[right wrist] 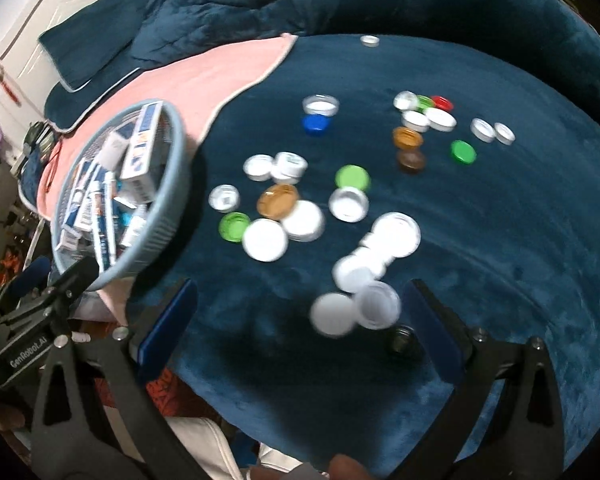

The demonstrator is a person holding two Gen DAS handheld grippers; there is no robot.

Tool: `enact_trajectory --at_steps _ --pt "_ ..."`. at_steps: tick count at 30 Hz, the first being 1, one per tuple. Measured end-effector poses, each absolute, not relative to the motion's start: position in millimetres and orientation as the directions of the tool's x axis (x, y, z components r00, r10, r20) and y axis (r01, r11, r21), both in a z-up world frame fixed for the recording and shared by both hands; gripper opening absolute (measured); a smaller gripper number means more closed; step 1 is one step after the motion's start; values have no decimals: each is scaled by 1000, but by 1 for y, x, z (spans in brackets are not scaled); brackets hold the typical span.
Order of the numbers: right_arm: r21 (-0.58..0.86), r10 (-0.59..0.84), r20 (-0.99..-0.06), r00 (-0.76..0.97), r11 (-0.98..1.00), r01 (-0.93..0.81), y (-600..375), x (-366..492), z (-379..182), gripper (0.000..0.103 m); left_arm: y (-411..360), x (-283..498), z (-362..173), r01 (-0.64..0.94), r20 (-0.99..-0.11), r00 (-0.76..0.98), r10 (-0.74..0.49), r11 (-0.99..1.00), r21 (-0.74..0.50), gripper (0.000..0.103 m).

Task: Organize objects
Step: 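Move both open tools back over the caps on the table, then grasp a translucent white cap with the right tool while the left tool grasps a white cap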

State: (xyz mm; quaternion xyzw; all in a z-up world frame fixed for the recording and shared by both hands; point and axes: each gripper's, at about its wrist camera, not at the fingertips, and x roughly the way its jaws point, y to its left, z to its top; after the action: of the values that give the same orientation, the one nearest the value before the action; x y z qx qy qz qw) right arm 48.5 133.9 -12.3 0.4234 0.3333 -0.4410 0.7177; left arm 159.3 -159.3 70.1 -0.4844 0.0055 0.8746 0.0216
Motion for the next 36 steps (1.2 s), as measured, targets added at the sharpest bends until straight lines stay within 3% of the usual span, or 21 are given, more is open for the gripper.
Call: enact_trajectory --at_steps 17,23,26,27,36 --pt "331 -292 -902 316 0 944 133 -57 -70 103 -20 174 -1 -430 -914 -362 184 -903 -11 96" --pt "345 -281 -902 327 -16 938 133 -67 -77 103 8 166 -26 -455 -927 -320 196 -890 -31 83" --pt "343 -270 -905 330 -2 939 133 -65 -81 103 9 163 -30 -453 -926 -305 224 -889 -66 46" --pt "343 -266 -905 332 2 939 133 -63 -82 103 8 163 -29 -454 -924 -312 222 -889 -60 42" --pt "390 -221 -888 403 101 915 122 -26 -88 103 -36 153 -23 -363 -927 -325 185 -930 -58 42"
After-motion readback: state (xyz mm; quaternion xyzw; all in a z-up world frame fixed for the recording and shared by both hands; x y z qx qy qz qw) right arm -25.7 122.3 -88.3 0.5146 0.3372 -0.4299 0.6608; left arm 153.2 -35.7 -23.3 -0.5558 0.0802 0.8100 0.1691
